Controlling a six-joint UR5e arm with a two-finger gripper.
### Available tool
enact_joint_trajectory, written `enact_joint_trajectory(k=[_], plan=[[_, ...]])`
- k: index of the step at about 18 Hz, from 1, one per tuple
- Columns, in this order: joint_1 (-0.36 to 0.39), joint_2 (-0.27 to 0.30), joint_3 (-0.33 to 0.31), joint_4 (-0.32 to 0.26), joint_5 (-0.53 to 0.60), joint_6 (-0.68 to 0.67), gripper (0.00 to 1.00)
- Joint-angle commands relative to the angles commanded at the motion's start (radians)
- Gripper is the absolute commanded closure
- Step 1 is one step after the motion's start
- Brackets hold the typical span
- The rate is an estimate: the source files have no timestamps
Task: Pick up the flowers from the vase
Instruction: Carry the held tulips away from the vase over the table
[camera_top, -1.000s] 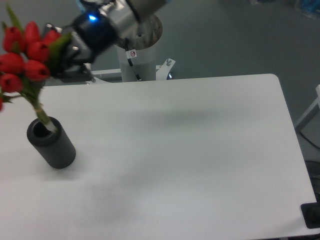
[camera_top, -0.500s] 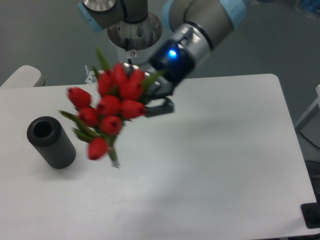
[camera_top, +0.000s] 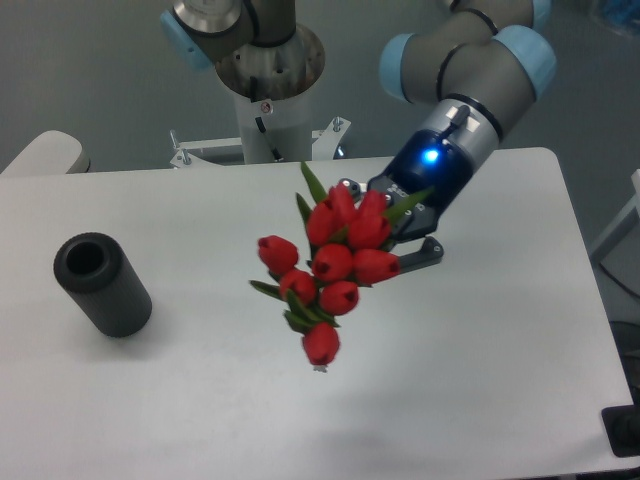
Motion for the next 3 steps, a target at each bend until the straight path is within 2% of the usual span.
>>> enact_joint_trajectory(k=[3], plan=[[0.006, -0.002, -0.002, 0.000, 0.000, 0.000, 0.86]])
